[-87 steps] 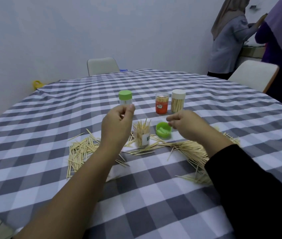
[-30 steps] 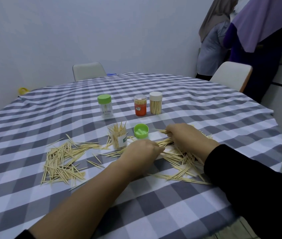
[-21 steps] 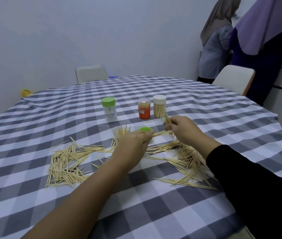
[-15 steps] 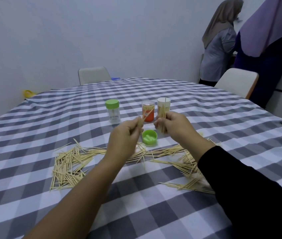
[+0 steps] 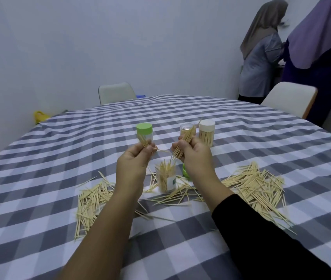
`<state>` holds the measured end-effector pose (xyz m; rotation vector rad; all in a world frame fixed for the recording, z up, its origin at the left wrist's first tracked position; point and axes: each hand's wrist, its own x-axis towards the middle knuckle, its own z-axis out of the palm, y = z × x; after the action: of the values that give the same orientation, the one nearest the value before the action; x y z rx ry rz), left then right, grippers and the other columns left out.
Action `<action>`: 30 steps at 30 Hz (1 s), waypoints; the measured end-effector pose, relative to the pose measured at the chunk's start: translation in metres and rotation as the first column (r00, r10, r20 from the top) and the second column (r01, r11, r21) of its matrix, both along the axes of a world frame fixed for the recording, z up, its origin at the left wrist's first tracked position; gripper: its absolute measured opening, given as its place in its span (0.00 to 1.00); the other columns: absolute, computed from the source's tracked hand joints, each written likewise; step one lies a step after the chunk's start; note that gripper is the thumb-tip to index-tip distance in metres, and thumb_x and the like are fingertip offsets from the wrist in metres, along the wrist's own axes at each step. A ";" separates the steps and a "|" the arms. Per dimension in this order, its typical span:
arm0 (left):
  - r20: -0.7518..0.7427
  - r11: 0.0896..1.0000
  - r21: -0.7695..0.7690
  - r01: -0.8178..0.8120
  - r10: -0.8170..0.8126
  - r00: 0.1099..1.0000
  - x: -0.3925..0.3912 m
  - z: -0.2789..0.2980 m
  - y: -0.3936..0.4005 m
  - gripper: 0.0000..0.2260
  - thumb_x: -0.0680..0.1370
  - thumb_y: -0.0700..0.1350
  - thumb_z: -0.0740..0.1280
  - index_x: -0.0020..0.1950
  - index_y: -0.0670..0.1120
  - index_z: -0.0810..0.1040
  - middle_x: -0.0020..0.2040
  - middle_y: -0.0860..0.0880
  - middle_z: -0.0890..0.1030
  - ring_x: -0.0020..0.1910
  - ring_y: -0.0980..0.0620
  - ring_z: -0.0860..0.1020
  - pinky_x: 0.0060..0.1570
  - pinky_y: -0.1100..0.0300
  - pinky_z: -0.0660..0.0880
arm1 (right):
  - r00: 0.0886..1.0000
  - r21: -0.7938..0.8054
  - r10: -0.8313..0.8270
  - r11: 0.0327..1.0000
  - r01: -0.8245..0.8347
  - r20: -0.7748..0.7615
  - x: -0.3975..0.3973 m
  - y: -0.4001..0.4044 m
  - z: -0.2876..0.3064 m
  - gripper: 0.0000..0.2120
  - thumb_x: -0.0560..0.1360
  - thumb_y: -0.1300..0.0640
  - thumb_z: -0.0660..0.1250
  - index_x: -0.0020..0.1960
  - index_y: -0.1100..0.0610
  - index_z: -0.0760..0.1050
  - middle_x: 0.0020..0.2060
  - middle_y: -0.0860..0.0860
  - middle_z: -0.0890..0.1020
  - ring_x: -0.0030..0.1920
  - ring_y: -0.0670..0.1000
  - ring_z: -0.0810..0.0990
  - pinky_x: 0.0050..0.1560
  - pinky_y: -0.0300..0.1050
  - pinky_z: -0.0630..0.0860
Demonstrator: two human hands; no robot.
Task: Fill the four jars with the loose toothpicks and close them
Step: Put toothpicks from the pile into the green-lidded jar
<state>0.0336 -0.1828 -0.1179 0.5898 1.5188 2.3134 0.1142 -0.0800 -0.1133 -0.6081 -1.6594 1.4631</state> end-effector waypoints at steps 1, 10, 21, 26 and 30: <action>-0.018 1.000 -0.012 -0.010 0.009 1.000 -0.002 -0.002 -0.001 0.07 0.77 0.36 0.65 0.49 0.46 0.80 0.45 0.49 0.84 0.49 0.52 0.82 0.52 0.62 0.76 | 1.000 0.009 0.004 1.000 -0.004 -0.001 -0.001 -0.002 -0.002 0.11 0.79 0.58 0.61 0.40 0.50 0.75 0.40 0.50 0.84 0.47 0.53 0.83 0.57 0.58 0.76; -0.230 0.967 -0.244 -0.075 0.017 0.973 0.003 -0.012 0.001 0.06 0.80 0.44 0.62 0.51 0.49 0.79 0.48 0.53 0.84 0.53 0.58 0.79 0.50 0.62 0.71 | 0.993 0.079 0.033 0.996 -0.042 0.116 0.002 -0.017 -0.007 0.09 0.79 0.57 0.60 0.42 0.48 0.73 0.44 0.50 0.83 0.47 0.48 0.81 0.45 0.40 0.74; -0.412 0.857 -0.492 -0.151 -0.076 0.908 0.009 -0.015 -0.001 0.08 0.81 0.49 0.61 0.51 0.56 0.80 0.46 0.60 0.81 0.46 0.63 0.76 0.39 0.73 0.69 | 0.958 0.113 0.066 0.988 -0.101 0.280 0.001 -0.018 -0.011 0.08 0.80 0.55 0.59 0.54 0.55 0.75 0.48 0.51 0.81 0.50 0.51 0.79 0.55 0.51 0.75; -0.419 0.836 -0.533 -0.127 -0.130 0.899 0.010 -0.015 -0.002 0.09 0.81 0.51 0.60 0.51 0.54 0.80 0.44 0.62 0.78 0.44 0.65 0.75 0.39 0.75 0.68 | 0.930 0.202 0.082 0.966 -0.163 0.357 0.003 -0.020 -0.013 0.11 0.82 0.54 0.54 0.57 0.55 0.73 0.49 0.50 0.79 0.52 0.51 0.77 0.53 0.47 0.73; -0.367 0.858 -0.509 -0.065 -0.148 0.919 0.012 -0.014 -0.003 0.14 0.82 0.55 0.54 0.61 0.56 0.77 0.51 0.61 0.76 0.52 0.62 0.74 0.49 0.65 0.69 | 0.950 0.156 0.148 0.968 -0.196 0.275 0.004 -0.023 -0.014 0.19 0.82 0.52 0.53 0.72 0.51 0.63 0.67 0.48 0.72 0.68 0.47 0.69 0.65 0.40 0.65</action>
<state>0.0457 -0.1859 -0.1316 0.9583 2.1744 1.6903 0.1182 -0.1026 -0.1271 -0.5851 -2.0728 1.3771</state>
